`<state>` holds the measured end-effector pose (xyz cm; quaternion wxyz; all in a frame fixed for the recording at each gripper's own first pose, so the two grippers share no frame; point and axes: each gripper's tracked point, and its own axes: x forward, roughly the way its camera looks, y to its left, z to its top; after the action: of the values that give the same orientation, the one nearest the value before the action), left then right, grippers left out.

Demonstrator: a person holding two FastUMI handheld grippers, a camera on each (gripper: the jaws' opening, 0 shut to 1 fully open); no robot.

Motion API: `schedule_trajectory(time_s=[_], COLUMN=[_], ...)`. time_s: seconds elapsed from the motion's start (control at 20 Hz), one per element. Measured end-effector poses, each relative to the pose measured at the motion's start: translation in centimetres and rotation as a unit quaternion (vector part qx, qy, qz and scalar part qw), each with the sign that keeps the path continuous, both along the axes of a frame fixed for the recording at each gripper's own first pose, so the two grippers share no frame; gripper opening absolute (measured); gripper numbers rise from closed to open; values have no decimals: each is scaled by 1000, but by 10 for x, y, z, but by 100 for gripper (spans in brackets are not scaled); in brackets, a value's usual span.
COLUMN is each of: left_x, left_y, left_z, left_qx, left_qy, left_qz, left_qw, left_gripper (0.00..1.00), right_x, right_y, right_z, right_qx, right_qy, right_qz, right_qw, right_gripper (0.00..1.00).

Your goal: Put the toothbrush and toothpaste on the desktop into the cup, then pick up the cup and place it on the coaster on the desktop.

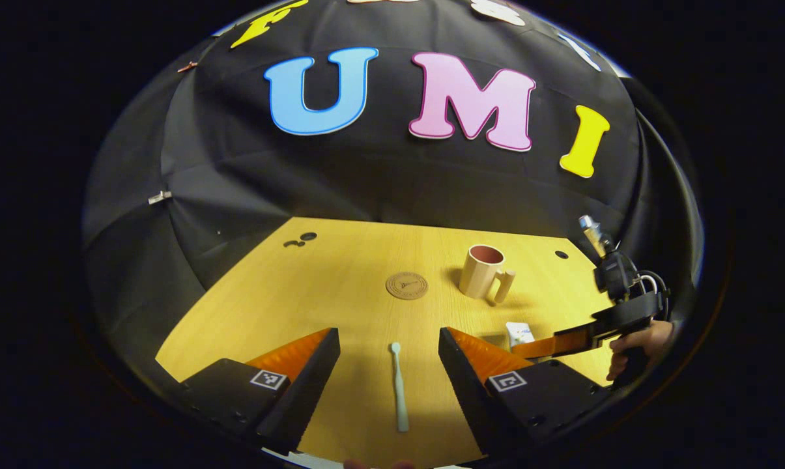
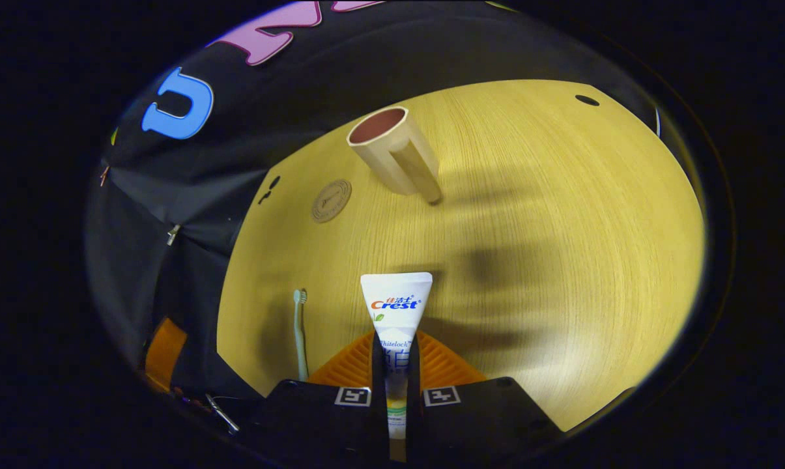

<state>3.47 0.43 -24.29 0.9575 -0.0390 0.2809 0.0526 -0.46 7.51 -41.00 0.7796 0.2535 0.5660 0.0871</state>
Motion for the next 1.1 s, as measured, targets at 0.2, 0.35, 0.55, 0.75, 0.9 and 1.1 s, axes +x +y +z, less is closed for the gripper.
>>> schedule_trajectory(time_s=[0.2,0.35,0.55,0.75,0.9,1.1], left_x=[9,15,13,8,6,12], left_y=[-8,-10,-13,-9,-7,-6], left_z=[-39,-68,-110,-139,-157,-165], left_qx=[-34,-42,-33,-14,-9,-1], left_qy=[51,85,144,195,224,235], left_qz=[7,2,-10,-12,-10,-13], left_qw=[998,996,989,981,974,972], left_gripper=[96,97,94,94,94,94], right_x=[-2,-2,1,4,7,12], right_y=[-17,-28,-39,-46,-56,-65], right_z=[13,22,26,28,26,21], right_qx=[6,14,28,37,42,43], right_qy=[-17,-24,-32,-34,-32,-27], right_qz=[2,0,-5,-8,-16,-26], right_qw=[1000,1000,999,999,998,998], right_gripper=[14,14,14,14,14,14])
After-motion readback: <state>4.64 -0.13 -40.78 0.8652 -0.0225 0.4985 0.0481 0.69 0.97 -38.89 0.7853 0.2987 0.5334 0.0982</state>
